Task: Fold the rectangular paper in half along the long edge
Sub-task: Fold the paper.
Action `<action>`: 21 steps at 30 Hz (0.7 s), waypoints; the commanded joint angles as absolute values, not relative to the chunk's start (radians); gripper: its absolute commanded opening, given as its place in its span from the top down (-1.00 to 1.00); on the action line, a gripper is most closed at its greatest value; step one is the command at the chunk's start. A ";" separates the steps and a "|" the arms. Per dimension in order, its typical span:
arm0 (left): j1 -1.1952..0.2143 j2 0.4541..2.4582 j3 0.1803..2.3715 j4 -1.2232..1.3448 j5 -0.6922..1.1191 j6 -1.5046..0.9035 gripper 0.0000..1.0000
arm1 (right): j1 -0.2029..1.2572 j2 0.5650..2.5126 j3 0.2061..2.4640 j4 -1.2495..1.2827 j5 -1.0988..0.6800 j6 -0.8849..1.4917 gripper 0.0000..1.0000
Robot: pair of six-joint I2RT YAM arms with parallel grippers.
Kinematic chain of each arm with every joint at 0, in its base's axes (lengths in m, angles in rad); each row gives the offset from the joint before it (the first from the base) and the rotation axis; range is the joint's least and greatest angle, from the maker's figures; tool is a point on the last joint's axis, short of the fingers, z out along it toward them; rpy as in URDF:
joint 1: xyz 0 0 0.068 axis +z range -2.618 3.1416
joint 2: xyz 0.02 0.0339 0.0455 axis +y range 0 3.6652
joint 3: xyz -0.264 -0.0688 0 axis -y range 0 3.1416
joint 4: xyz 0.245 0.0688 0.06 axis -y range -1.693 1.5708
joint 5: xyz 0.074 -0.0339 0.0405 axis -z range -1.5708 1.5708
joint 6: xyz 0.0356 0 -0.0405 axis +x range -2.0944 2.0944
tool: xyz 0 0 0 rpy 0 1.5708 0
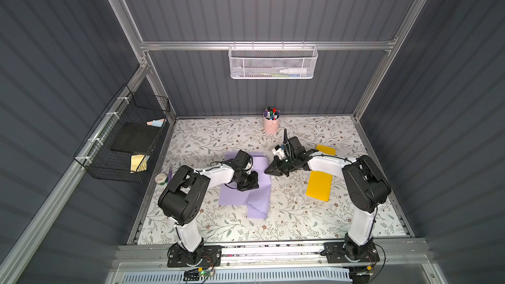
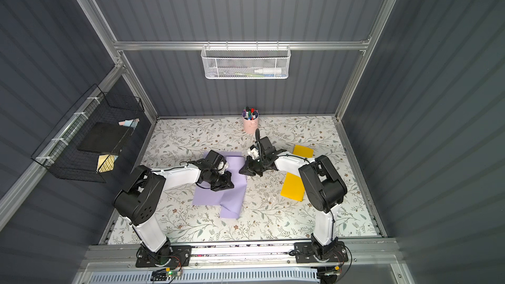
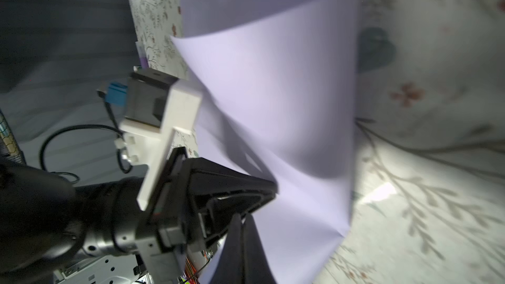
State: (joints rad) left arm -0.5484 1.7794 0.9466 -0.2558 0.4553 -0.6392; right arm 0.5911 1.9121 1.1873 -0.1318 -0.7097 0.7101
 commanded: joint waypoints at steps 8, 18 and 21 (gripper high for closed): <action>-0.554 1.814 0.920 -0.344 0.399 -0.626 0.97 | 0.535 2.081 1.130 -0.136 -0.663 0.756 1.00; -0.554 1.814 0.924 -0.353 0.398 -0.621 0.98 | 0.312 1.960 0.973 -0.217 -0.641 0.645 1.00; -0.554 1.817 0.923 -0.351 0.398 -0.621 0.97 | 0.335 1.920 1.019 -0.223 -0.690 0.644 1.00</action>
